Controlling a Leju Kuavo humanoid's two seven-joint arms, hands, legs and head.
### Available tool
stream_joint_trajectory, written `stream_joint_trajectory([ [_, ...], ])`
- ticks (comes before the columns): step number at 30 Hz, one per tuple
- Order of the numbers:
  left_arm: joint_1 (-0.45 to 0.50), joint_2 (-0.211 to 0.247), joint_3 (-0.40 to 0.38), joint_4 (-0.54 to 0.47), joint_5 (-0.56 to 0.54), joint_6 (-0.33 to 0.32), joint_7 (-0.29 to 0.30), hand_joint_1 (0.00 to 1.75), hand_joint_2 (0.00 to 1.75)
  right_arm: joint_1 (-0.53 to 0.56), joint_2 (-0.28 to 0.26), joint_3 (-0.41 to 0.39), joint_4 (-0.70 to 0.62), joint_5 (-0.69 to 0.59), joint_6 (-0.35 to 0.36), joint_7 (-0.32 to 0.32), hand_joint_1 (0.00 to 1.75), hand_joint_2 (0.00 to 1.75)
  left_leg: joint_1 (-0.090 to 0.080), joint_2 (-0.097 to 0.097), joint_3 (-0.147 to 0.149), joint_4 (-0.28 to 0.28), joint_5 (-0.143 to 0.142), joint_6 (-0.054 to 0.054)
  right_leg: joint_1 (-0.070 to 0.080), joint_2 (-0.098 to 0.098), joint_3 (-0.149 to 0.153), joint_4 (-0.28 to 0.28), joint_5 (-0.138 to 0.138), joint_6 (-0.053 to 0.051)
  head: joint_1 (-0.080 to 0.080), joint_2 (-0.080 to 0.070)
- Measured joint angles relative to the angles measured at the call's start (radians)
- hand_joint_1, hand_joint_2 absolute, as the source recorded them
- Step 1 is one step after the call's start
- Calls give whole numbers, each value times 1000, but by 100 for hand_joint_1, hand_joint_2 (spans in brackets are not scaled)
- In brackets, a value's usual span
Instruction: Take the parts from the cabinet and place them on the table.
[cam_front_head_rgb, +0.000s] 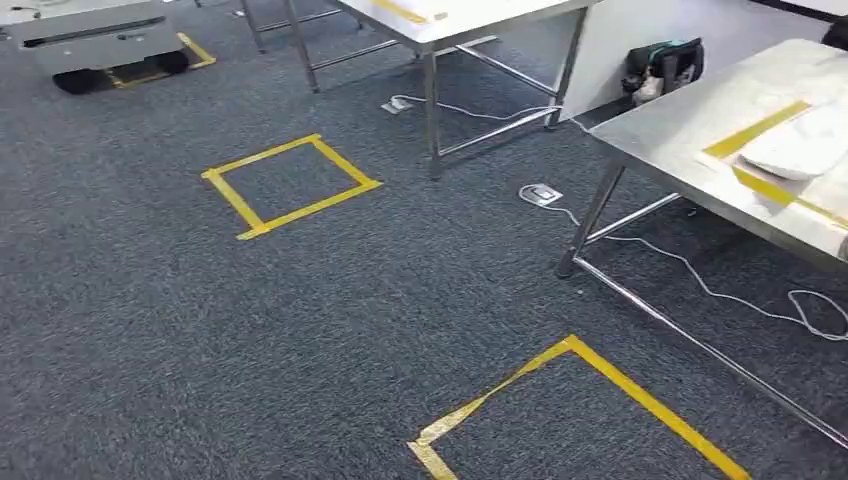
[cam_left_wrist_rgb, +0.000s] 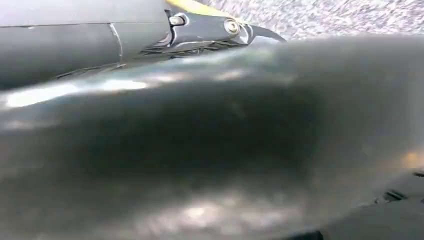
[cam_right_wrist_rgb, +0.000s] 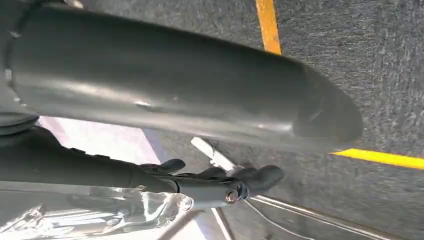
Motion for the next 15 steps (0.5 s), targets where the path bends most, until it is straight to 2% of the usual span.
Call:
stream_joint_trajectory([
  [1, 1, 0, 0, 0, 0, -1, 0, 0, 0, 1, 0, 0, 0, 1, 0, 1, 0, 0, 2, 1, -26, 54, -15, -2, 0, -16, 0, 0, -1, 0, 0, 0],
  [2, 2, 0, 0, 0, 0, -1, 0, 0, 0, 1, 0, 0, -1, 2, 0, 1, 0, 0, 3, 1, -27, 58, -7, -3, 0, -29, 0, 0, -2, 0, 0, 0],
  [3, 4, 1, 1, 0, 1, -1, 0, 0, 0, 0, 0, 0, -2, 2, 0, 1, 0, 0, 4, 2, -5, 18, 25, -3, 0, -41, 1, 0, -3, 2, -1, 0],
  [4, 4, 2, 1, 0, 2, -1, 0, 0, 0, -1, 0, 0, -3, 2, 0, 1, 0, 0, 5, 6, 34, -53, 66, -2, 0, -52, 4, 0, -5, 5, -1, 0],
  [5, 4, 2, 2, 0, 1, -1, 0, 0, 0, -2, 0, 0, -3, 3, 0, 1, 0, 0, 5, 24, 84, -141, 106, -2, -2, -62, 8, 0, -8, 9, 0, 0],
  [6, 3, 2, 2, 0, 1, -1, 0, 0, 0, -2, 0, 0, -5, 3, 0, 1, 0, 0, 5, 78, 134, -224, 130, -3, 2, -70, 14, 0, -12, 16, -1, 0],
  [7, -1, -2, 2, 0, 1, -1, 0, 0, 0, -2, 0, 0, -6, 3, 0, 1, 0, 0, -5, 105, 144, -253, 114, 1, 13, -76, 5, 8, -21, 23, -7, 0],
  [8, -3, -2, 2, 0, 1, -1, 0, 0, 0, -2, 0, 0, -6, 4, 0, 1, 0, 0, -2, 85, 141, -250, 113, 18, 15, -84, 7, 2, -23, 26, -1, 0],
  [10, 0, -2, 2, 0, 2, -1, 0, 0, 0, -2, 0, 0, -8, 10, 0, 3, 0, 0, -6, 65, 140, -250, 109, 29, 14, -106, 21, -7, -26, 32, 3, 0],
  [11, 1, -2, 2, 0, 2, -2, 0, 0, 0, -2, 0, 0, -10, 15, 0, 3, 0, 0, -3, 51, 140, -253, 113, 38, 10, -110, 33, -6, -29, 39, 3, 0],
  [12, 2, -2, 2, 0, 2, -2, 0, 0, 0, -2, 0, 0, -11, 19, 0, 3, 0, 0, 0, 42, 141, -253, 115, 43, 8, -70, 24, 10, -44, 45, 5, 0],
  [13, 1, -2, 3, 0, 3, -2, 0, 0, 0, -2, 0, 0, -13, 21, 0, 3, 0, 0, 0, 32, 141, -253, 117, 52, 7, -30, 2, 61, -81, 45, 8, 0],
  [14, -1, -2, 3, 0, 3, -3, 0, 0, 0, 0, 0, 0, -13, 23, 0, 3, 0, 0, -1, 22, 141, -253, 117, 55, 8, -9, -35, 142, -123, 44, 9, 0],
  [15, -2, -2, 3, 0, 3, -5, 0, 0, 0, 3, 0, 0, -12, 25, 0, 4, 0, 0, -3, 7, 141, -253, 116, 59, 9, 2, -81, 236, -160, 43, 10, 0],
])
